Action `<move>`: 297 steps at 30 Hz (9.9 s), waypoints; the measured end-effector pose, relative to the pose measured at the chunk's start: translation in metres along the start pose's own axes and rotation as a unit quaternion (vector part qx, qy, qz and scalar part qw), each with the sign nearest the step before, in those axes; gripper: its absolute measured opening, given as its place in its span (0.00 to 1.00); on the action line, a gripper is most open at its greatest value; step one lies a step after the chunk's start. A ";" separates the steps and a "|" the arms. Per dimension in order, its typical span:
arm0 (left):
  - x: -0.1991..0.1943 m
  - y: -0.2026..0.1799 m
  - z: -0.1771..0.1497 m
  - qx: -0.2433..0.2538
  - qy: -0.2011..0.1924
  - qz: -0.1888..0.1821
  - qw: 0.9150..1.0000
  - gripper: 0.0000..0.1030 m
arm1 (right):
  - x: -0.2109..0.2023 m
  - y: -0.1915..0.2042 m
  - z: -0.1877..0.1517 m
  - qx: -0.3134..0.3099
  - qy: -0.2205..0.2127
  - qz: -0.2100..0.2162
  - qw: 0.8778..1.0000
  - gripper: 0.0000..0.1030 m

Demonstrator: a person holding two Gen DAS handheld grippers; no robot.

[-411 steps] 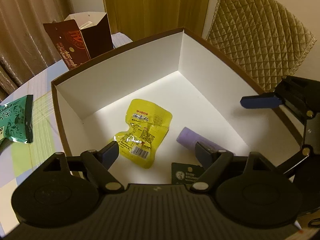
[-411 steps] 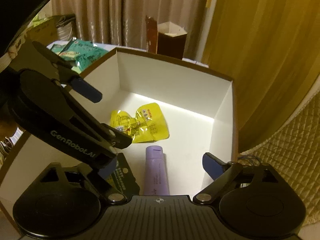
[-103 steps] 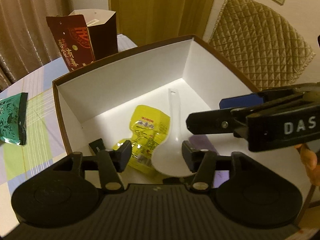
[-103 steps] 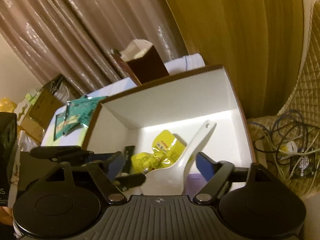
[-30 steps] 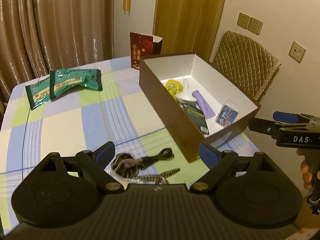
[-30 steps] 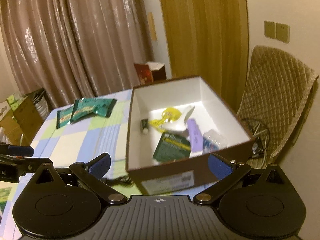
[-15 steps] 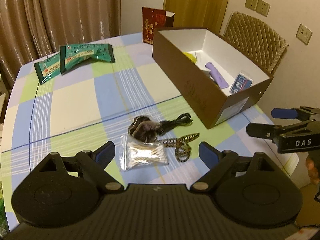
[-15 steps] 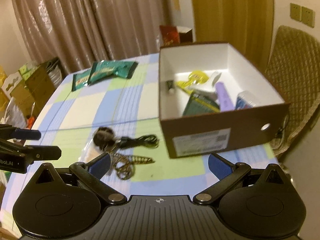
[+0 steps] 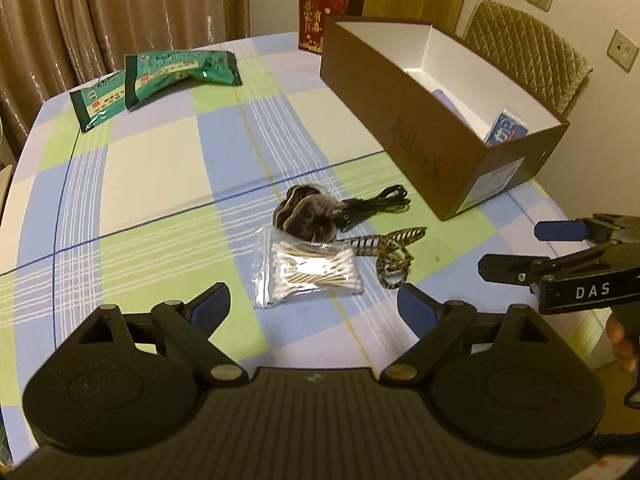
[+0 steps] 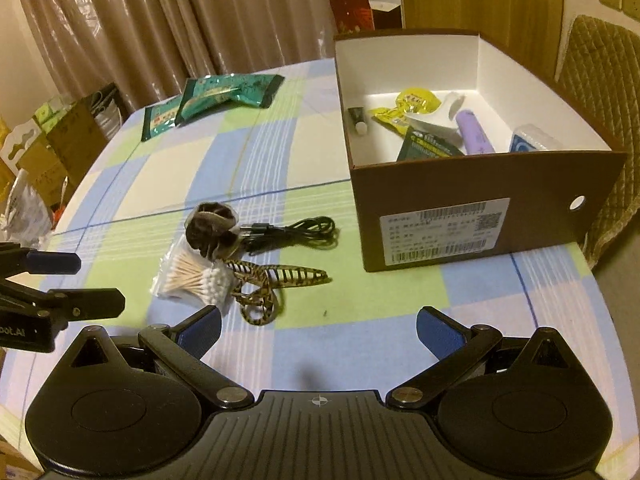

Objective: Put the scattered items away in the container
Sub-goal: 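Move the left gripper to the cotton swab bag while the right gripper approaches the leopard hair clip, then grasp the cotton swab bag with the left gripper while the right gripper grasps the hair clip, then lift the cotton swab bag and hair clip toward the cardboard box with both grippers, then lower both grippers into the box and open them to drop the swabs and clip, then withdraw both grippers from the box back toward the scrunchie and cable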

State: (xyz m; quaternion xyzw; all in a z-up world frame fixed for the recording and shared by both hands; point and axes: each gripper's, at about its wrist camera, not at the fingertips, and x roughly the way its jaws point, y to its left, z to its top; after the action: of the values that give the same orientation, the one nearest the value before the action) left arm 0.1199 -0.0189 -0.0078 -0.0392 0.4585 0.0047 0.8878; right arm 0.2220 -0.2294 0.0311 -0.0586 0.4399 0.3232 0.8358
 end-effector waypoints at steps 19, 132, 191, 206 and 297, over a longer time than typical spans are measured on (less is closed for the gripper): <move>0.063 0.002 0.002 0.001 0.026 0.000 1.000 0.86 | 0.048 -0.007 0.003 0.003 0.033 -0.001 0.999 0.98; 0.025 -0.068 0.029 0.076 -0.052 -0.074 0.993 0.67 | -0.055 -0.048 0.003 -0.050 -0.048 -0.008 0.998 0.27; 0.180 -0.180 0.185 0.318 0.050 -0.108 0.941 0.67 | 0.074 -0.157 0.159 -0.348 0.099 0.132 0.923 0.27; 0.208 -0.182 0.184 0.355 0.108 -0.087 0.925 0.70 | 0.090 -0.165 0.162 -0.341 0.135 0.139 0.920 0.27; -0.020 -0.033 0.056 0.082 -0.041 0.026 0.995 0.99 | -0.049 -0.040 0.052 -0.088 -0.075 0.088 0.989 0.98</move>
State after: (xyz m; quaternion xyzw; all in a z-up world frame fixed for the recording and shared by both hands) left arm 0.1556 -0.0474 0.0429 0.0459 0.4214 -0.0077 0.9057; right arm 0.2621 -0.2649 0.0932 -0.0688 0.3497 0.4360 0.8264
